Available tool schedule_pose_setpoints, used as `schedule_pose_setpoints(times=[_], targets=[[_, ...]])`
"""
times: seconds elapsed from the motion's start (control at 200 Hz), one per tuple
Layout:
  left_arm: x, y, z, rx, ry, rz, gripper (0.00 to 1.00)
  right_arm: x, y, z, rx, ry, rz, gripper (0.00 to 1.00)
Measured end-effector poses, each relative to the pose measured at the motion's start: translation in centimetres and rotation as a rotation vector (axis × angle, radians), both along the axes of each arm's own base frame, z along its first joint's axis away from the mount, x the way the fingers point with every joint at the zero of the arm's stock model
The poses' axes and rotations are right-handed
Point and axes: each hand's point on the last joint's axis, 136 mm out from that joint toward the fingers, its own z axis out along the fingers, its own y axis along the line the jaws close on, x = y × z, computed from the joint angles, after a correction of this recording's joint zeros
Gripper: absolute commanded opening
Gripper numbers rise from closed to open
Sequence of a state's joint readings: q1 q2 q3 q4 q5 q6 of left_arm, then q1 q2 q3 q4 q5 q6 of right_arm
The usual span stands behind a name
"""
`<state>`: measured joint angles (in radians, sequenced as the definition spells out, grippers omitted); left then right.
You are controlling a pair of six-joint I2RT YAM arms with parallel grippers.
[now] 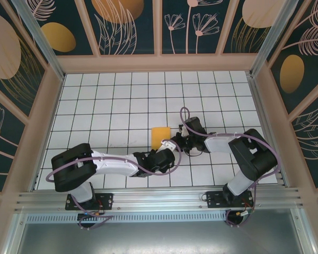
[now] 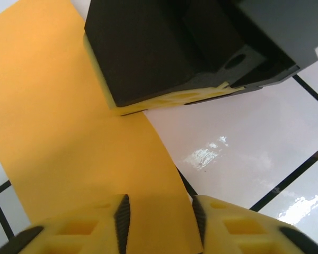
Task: Fold a paper plane with a square sheet of paper (pick it up from the middle)
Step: Third fold the triangle at the center of the table.
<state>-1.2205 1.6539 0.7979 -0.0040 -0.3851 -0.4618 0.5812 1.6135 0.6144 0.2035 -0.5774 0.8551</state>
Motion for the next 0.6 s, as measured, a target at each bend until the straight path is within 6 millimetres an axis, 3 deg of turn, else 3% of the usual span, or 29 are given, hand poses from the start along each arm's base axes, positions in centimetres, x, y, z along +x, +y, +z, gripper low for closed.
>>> schedule_pose_setpoints(times=[0.26,0.6], targets=[[0.1,-0.2,1.6,-0.030,-0.024,-0.010,0.05,0.0,0.0,0.0,-0.001,-0.002,0.002,0.11],[0.0,-0.1,1.6,-0.029,-0.028,-0.010,0.00,0.0,-0.2,-0.1,-0.014,0.002,0.008,0.17]])
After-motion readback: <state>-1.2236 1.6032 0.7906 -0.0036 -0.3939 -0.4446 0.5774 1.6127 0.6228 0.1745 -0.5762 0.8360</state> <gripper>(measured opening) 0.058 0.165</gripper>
